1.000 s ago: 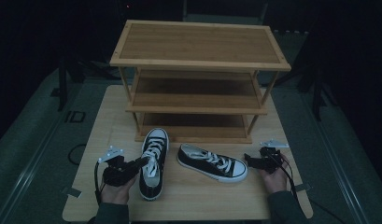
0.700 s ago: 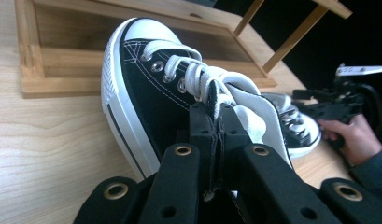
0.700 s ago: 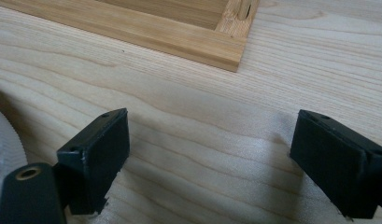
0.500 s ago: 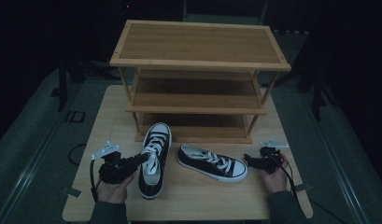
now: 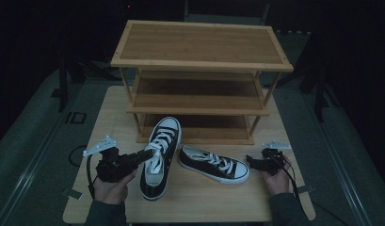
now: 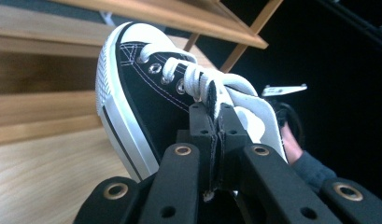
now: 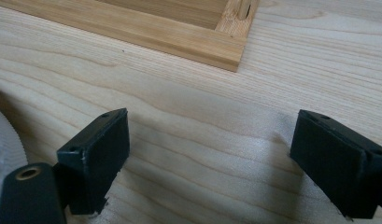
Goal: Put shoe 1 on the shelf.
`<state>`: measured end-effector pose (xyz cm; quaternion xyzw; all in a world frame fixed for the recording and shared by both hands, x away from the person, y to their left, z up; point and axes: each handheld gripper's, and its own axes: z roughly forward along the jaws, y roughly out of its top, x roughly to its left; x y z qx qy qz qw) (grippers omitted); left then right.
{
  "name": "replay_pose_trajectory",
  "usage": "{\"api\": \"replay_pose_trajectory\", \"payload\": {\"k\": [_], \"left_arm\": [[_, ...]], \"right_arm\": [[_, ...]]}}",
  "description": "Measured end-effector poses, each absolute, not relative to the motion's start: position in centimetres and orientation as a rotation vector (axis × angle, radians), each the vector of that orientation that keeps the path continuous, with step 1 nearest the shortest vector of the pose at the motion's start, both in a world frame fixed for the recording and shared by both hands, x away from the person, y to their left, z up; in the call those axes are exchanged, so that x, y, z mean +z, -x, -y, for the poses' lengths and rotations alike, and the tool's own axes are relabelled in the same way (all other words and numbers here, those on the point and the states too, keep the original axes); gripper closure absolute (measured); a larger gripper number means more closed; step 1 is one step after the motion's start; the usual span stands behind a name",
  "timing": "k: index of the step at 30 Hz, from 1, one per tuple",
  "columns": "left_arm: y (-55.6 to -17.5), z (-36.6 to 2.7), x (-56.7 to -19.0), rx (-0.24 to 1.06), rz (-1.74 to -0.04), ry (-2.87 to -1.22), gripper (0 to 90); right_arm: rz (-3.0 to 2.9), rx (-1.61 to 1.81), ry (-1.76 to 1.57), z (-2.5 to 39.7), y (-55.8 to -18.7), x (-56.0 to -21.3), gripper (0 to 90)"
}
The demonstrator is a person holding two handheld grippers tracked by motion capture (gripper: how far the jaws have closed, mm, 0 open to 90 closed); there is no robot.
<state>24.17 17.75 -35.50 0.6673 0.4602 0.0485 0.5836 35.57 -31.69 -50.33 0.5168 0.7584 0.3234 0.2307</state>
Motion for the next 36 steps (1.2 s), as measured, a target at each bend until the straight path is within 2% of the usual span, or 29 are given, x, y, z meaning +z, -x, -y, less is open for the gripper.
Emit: {"api": "replay_pose_trajectory", "payload": {"k": [16,36], "left_arm": [[-26.7,-15.9,-32.1,0.162,-1.009,-1.511,88.2],[-35.1,-13.3,-31.3,0.338,-1.059,-1.408,88.2]], "right_arm": [[-2.085,0.890,-1.420,31.7,-35.6,-50.3,11.4],[-2.086,0.889,-1.420,31.7,-35.6,-50.3,11.3]]}}
